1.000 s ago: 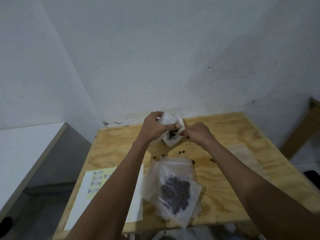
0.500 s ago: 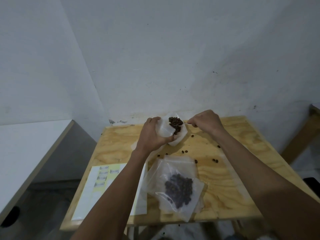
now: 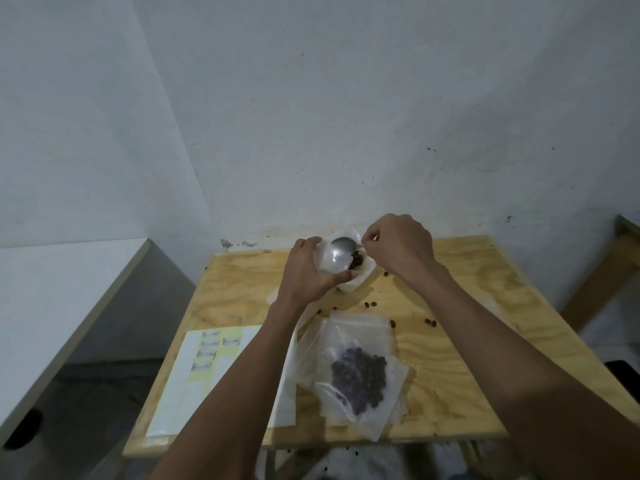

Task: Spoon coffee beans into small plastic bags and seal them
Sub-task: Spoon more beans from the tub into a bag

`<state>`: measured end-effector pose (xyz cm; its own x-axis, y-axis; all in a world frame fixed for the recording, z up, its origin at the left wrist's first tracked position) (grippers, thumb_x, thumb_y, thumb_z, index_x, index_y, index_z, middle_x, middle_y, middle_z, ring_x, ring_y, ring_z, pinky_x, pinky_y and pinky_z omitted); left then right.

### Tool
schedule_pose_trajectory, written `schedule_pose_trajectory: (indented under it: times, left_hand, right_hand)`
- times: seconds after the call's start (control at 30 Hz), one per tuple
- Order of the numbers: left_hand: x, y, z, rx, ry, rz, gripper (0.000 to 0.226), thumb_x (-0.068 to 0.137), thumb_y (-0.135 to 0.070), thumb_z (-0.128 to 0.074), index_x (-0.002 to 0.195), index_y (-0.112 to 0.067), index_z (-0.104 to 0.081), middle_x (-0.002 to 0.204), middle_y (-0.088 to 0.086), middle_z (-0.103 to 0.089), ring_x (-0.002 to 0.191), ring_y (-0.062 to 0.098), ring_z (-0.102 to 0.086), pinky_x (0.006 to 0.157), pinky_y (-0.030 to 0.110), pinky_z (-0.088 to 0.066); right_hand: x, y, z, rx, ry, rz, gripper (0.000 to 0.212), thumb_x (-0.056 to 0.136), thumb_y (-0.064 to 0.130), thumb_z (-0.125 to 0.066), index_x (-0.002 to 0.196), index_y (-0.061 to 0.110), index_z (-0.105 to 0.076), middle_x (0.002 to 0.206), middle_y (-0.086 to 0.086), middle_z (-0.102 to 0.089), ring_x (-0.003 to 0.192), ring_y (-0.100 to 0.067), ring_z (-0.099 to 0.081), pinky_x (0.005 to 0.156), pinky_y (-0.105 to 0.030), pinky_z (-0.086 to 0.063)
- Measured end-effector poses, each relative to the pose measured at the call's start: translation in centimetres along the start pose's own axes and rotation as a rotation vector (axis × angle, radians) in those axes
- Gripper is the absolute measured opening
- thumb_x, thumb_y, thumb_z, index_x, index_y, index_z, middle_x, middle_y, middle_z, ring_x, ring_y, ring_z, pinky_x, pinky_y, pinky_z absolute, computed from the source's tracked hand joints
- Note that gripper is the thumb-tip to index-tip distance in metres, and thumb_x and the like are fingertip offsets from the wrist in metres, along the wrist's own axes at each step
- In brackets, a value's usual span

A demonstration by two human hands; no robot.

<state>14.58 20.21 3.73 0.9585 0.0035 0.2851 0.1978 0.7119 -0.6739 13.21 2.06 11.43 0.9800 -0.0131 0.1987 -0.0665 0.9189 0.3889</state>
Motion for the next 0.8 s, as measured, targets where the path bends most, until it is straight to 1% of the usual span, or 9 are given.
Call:
schedule_pose_trajectory:
  times: [0.1,0.17,0.23,0.33,0.4,0.57,0.63,0.7,0.8]
  left_hand:
    - [0.5,0.7,0.4,-0.088,-0.026,0.059,0.097,0.064,-0.054,-0.091,0.140,-0.009,-0.052,0.135,0.007,-0.056,0.123,0.021,-0.054,0.094,0.028,-0.042]
    - [0.8,1.0,0.4,-0.169,-0.009,0.112,0.096,0.064,-0.055,-0.091,0.141,-0.012,-0.052,0.140,0.006,-0.055,0.127,0.022,-0.052,0.098,0.033,-0.045]
    - [1.2,0.9,-0.1,-0.229,0.030,0.154,0.095,0.062,-0.059,-0.090,0.139,-0.016,-0.054,0.138,0.003,-0.056,0.125,0.020,-0.054,0.095,0.035,-0.048]
    - [1.9,0.6,-1.1,-0.271,0.104,0.182,0.094,0.054,-0.069,-0.085,0.129,-0.020,-0.061,0.130,-0.003,-0.064,0.117,0.016,-0.060,0.087,0.032,-0.051]
    - [2.2,0.3,-1.7,-0.279,0.147,0.194,0.085,0.057,-0.066,-0.086,0.125,-0.019,-0.063,0.124,-0.005,-0.066,0.112,0.015,-0.063,0.087,0.032,-0.053]
    - [3.0,-0.7,-2.1,-0.430,0.146,0.229,0.062,0.058,-0.061,-0.086,0.099,-0.018,-0.069,0.095,-0.010,-0.070,0.087,0.009,-0.067,0.072,0.028,-0.051]
    - [3.4,-0.9,-2.2,-0.524,0.141,0.234,0.058,0.057,-0.060,-0.086,0.090,-0.016,-0.070,0.087,-0.006,-0.071,0.081,0.015,-0.068,0.073,0.037,-0.056]
    - [3.6,-1.3,-2.5,-0.647,0.160,0.241,0.058,0.062,-0.055,-0.088,0.100,-0.014,-0.075,0.099,0.001,-0.077,0.095,0.023,-0.073,0.090,0.050,-0.059]
    - [3.6,-2.1,-2.5,-0.745,0.157,0.241,0.063,0.064,-0.052,-0.088,0.109,-0.010,-0.074,0.107,0.006,-0.077,0.102,0.027,-0.073,0.094,0.055,-0.057]
  right_hand:
    - [0.7,-1.6,0.3,-0.025,-0.141,-0.053,0.020,0.088,0.010,-0.062,0.086,0.017,-0.081,0.083,-0.002,-0.077,0.068,-0.024,-0.069,0.062,-0.033,-0.059]
    - [1.0,-2.7,-1.1,-0.036,-0.117,-0.083,0.017,0.090,0.010,-0.064,0.081,0.011,-0.078,0.080,-0.006,-0.074,0.068,-0.027,-0.068,0.061,-0.033,-0.057]
    - [1.0,-3.4,-3.0,-0.042,-0.063,-0.103,0.020,0.089,0.006,-0.065,0.070,0.011,-0.071,0.073,-0.009,-0.065,0.063,-0.028,-0.061,0.052,-0.029,-0.046]
    - [0.8,-3.6,-5.0,-0.048,-0.034,-0.109,0.018,0.089,-0.002,-0.058,0.090,0.009,-0.072,0.097,-0.013,-0.062,0.076,-0.029,-0.055,0.059,-0.032,-0.041]
    - [0.6,-3.5,-6.2,-0.083,-0.017,-0.099,0.021,0.093,-0.003,-0.053,0.100,0.007,-0.070,0.109,-0.014,-0.058,0.082,-0.029,-0.053,0.064,-0.034,-0.040]
    - [-0.2,-4.6,-7.8,-0.011,-0.022,-0.149,0.028,0.096,0.001,-0.055,0.118,0.009,-0.071,0.112,-0.015,-0.062,0.088,-0.032,-0.063,0.065,-0.034,-0.043]
    - [0.1,-5.5,-7.8,0.128,-0.001,-0.251,0.027,0.093,0.003,-0.059,0.112,0.012,-0.076,0.106,-0.013,-0.071,0.084,-0.029,-0.065,0.065,-0.033,-0.049]
    - [0.6,-6.4,-7.8,0.244,0.027,-0.333,0.022,0.092,0.010,-0.060,0.101,0.014,-0.079,0.098,-0.009,-0.075,0.081,-0.028,-0.069,0.067,-0.037,-0.057]
    - [1.2,-6.9,-8.2,0.351,0.093,-0.369,0.022,0.091,0.017,-0.060,0.085,0.009,-0.080,0.083,-0.009,-0.074,0.071,-0.027,-0.068,0.064,-0.035,-0.057]
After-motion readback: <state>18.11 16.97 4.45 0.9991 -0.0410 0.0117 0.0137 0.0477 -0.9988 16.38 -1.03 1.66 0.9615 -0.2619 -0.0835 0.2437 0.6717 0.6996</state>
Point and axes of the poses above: each hand's wrist, its own x-axis towards the middle knuckle, its own z-axis out of the back of the hand, y = z × x, the point moved 7 cm from there along x, towards the middle knuckle
